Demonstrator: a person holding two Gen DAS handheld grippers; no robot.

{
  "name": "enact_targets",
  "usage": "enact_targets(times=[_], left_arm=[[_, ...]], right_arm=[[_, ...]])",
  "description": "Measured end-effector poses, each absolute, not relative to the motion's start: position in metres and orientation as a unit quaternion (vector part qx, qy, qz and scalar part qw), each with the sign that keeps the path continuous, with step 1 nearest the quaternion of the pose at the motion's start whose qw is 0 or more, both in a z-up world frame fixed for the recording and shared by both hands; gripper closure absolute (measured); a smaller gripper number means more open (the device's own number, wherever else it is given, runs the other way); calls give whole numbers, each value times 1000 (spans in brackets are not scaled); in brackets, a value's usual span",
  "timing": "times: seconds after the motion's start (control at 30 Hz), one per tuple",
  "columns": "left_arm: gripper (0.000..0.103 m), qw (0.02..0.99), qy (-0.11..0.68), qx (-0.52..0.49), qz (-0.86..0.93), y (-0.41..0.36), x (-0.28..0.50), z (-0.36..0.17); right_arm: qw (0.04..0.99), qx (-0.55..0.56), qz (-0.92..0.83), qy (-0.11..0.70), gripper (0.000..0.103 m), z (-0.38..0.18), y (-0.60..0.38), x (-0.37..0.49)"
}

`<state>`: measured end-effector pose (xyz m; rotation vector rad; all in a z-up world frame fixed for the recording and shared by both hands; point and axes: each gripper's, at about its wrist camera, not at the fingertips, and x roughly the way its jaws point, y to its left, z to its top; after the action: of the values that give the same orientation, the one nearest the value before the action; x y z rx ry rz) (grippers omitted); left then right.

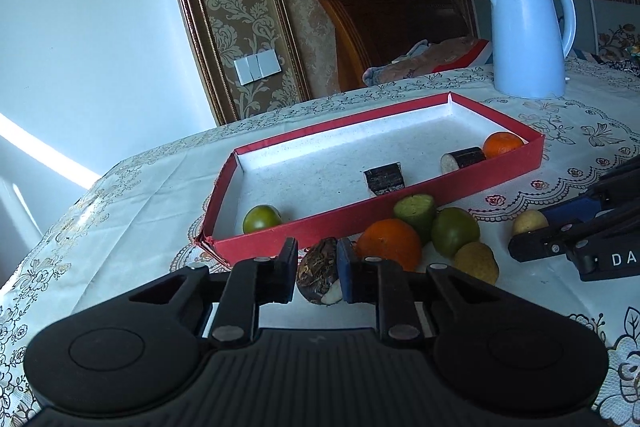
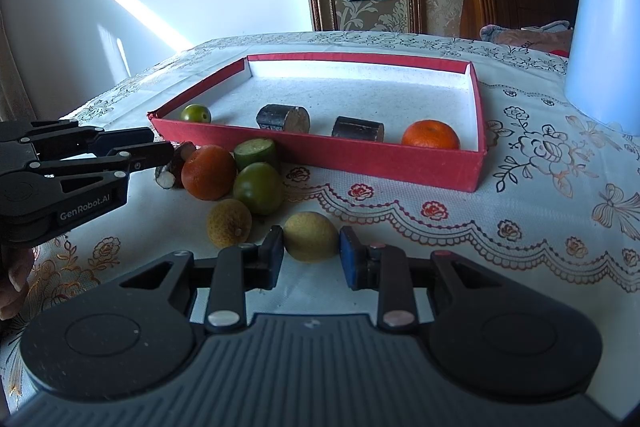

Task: Organize fruits
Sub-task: 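Close the left tool on the dark roll with a white cut end, then lift the dark roll with the left tool and carry it over the tray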

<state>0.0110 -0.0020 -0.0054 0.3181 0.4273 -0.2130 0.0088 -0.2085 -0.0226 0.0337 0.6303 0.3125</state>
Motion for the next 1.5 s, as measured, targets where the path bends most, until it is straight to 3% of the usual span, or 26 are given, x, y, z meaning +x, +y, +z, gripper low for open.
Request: enact_targets(times=[0.67, 0.73, 0.77, 0.83, 0.97, 1.13, 1.27, 1.5], left_arm=[[80, 920, 213, 295, -147, -15, 1, -23], [69, 918, 210, 303, -146, -19, 2, -25], [51, 917, 211, 306, -145, -21, 3, -26], [30, 920, 201, 312, -128, -23, 6, -29], [26, 919, 203, 312, -126, -23, 13, -27], [29, 920, 206, 301, -144, -17, 16, -26], [65, 920, 224, 283, -154, -12, 23, -27], [71, 922, 218, 284, -147, -11, 27, -28]], right_arm=[[939, 17, 153, 309, 75, -23, -209, 9], [939, 17, 153, 309, 75, -23, -209, 9], [939, 17, 153, 309, 75, -23, -209, 9], [939, 17, 153, 309, 75, -23, -209, 9], [938, 18, 154, 309, 74, -23, -209, 9], [938, 20, 154, 309, 74, -23, -209, 9], [938, 20, 154, 309, 74, -23, -209, 9], [938, 20, 154, 309, 74, -23, -209, 9]])
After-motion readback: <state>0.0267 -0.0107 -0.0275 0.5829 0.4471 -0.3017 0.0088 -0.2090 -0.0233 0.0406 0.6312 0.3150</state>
